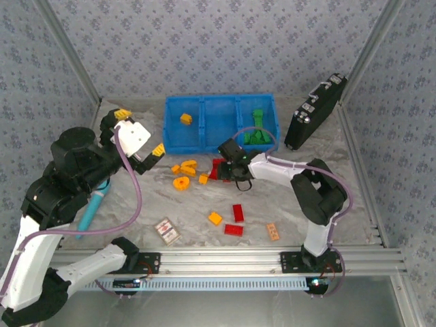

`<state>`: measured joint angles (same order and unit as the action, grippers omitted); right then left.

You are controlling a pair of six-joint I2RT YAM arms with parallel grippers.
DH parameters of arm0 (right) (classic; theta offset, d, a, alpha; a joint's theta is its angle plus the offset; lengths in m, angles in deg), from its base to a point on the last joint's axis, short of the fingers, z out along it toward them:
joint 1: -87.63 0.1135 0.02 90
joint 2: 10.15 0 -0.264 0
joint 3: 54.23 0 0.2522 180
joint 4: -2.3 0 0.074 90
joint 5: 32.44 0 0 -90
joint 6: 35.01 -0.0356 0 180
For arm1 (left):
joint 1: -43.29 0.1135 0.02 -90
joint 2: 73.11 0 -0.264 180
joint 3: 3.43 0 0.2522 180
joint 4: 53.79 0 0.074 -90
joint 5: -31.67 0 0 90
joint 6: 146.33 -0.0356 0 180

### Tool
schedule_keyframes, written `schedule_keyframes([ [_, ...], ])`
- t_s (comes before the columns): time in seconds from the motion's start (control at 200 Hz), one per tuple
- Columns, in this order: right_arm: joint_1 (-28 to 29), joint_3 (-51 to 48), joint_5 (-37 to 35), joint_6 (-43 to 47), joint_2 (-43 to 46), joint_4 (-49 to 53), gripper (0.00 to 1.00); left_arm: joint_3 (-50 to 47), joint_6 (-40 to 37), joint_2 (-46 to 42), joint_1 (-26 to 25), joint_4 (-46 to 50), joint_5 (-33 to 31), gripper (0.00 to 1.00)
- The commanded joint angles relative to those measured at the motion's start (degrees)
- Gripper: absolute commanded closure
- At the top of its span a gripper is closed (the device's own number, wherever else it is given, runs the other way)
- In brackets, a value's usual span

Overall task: Sort the legos into containers by color
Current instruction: Pick up the lego from the center of the table, then place the lego in the container.

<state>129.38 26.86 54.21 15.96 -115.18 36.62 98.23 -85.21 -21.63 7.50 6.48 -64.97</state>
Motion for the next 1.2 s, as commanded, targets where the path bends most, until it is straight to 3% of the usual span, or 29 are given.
schedule_keyframes([
  [0.0, 0.12, 2.3, -0.15, 0.02, -1.61, 1.11, 0.47, 0.62, 0.75, 0.02, -0.42, -0.09, 0.67, 0.0],
  [0.375, -0.26, 4.4, -1.97, 2.57, -2.03, 3.63, 0.59, 0.43, 0.05, 1.34, -0.42, -0.38, 0.06, 0.0],
  [0.715, -1.87, 13.0, -3.47, 12.0, 0.37, 10.18, 0.64, 0.7, 0.01, 1.96, -0.42, 0.03, -0.2, 0.0],
  [1.195, -9.99, 34.68, -0.85, 19.33, -13.44, 10.29, 0.65, 1.43, -1.02, 2.92, -0.42, 1.14, -1.58, 0.0],
])
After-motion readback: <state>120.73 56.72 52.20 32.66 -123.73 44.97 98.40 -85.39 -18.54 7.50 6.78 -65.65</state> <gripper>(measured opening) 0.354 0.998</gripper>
